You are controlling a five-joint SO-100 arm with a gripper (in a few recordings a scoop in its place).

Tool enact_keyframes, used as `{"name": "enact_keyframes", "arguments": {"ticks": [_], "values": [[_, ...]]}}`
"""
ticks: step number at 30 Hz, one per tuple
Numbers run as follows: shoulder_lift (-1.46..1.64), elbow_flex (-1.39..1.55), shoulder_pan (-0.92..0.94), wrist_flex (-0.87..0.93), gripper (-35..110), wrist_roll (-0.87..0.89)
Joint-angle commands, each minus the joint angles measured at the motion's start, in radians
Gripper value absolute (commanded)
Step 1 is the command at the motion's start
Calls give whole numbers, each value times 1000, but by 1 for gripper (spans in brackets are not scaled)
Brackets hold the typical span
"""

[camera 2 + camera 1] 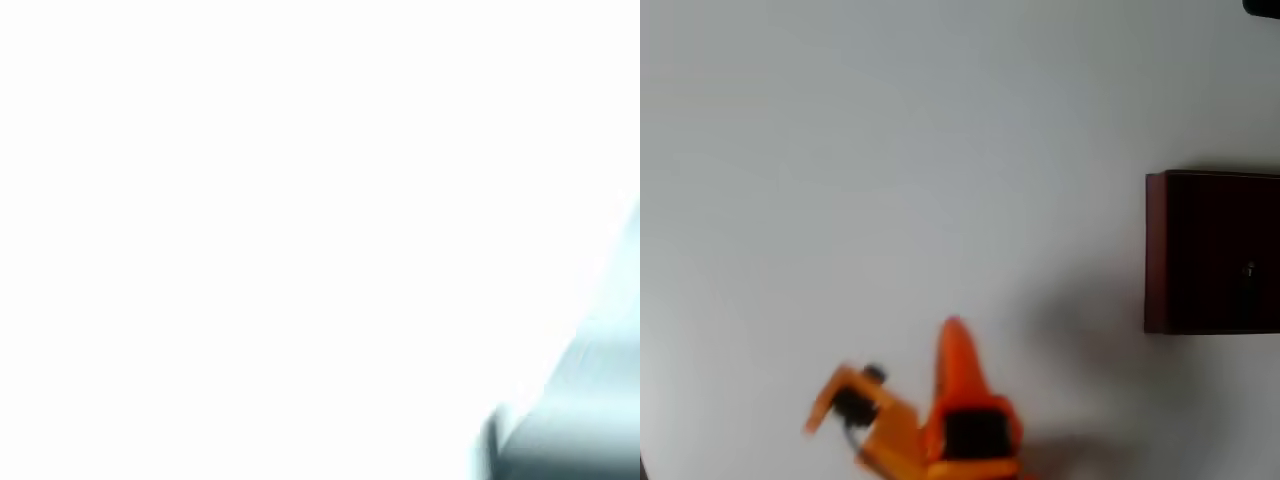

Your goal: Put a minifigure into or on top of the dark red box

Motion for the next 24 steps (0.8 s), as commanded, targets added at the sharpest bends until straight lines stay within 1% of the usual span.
{"name": "enact_keyframes", "arguments": {"ticks": [1, 4, 7, 9, 12, 13, 14, 24], "values": [[54, 35, -212, 25, 0, -101], [54, 52, -321, 132, 0, -149], [61, 107, -439, 166, 0, -156], [97, 178, -505, 167, 0, -144], [110, 284, -549, 152, 0, -123], [107, 298, -595, 135, 0, -127], [110, 331, -592, 129, 0, -123], [109, 331, -635, 127, 0, -144]]}}
